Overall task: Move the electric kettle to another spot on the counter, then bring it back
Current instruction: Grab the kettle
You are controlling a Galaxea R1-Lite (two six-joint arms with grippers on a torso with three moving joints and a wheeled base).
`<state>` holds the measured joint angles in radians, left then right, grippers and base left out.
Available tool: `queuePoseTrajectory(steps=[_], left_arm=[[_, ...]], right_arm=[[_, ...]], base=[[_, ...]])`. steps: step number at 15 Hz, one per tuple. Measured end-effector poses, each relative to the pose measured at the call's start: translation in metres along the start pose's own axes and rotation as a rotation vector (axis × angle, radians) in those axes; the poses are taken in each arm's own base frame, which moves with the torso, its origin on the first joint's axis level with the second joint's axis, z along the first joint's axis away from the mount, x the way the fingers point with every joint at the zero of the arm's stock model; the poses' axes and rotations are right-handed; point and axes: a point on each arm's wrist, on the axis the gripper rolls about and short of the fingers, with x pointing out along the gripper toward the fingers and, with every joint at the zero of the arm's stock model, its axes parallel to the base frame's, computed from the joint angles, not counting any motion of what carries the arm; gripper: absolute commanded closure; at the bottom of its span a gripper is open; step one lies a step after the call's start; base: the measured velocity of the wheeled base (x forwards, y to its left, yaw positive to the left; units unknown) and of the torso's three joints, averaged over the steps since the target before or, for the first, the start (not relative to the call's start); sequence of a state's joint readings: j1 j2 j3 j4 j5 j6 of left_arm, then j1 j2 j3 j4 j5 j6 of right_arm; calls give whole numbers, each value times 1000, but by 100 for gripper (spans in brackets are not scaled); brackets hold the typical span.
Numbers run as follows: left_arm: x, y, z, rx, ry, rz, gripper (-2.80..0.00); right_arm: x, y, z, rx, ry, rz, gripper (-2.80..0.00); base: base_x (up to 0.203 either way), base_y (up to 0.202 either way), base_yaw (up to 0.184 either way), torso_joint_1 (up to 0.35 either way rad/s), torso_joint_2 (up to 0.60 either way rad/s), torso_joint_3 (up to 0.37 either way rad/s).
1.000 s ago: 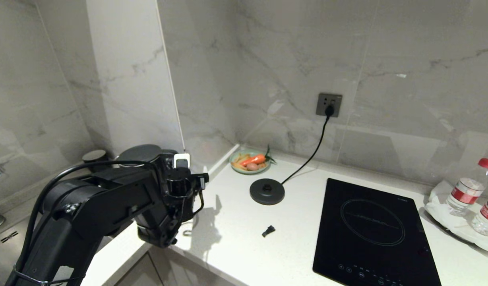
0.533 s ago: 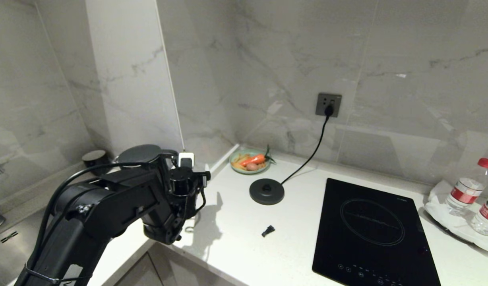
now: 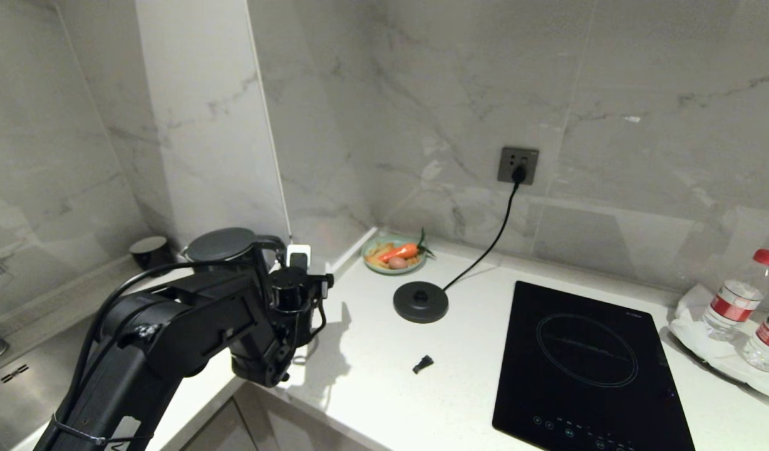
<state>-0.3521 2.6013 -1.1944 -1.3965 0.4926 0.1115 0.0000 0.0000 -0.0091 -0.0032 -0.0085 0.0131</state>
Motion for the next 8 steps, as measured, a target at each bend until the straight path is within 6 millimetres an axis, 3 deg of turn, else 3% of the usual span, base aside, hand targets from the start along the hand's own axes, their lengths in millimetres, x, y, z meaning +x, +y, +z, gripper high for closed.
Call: queuePoseTrajectory(steps=[8], left_arm=[[19,14,3,-4,-2,51,-280]], right_arm=[[0,0,0,0,0,0,0]], base=[[0,0,0,0,0,0]])
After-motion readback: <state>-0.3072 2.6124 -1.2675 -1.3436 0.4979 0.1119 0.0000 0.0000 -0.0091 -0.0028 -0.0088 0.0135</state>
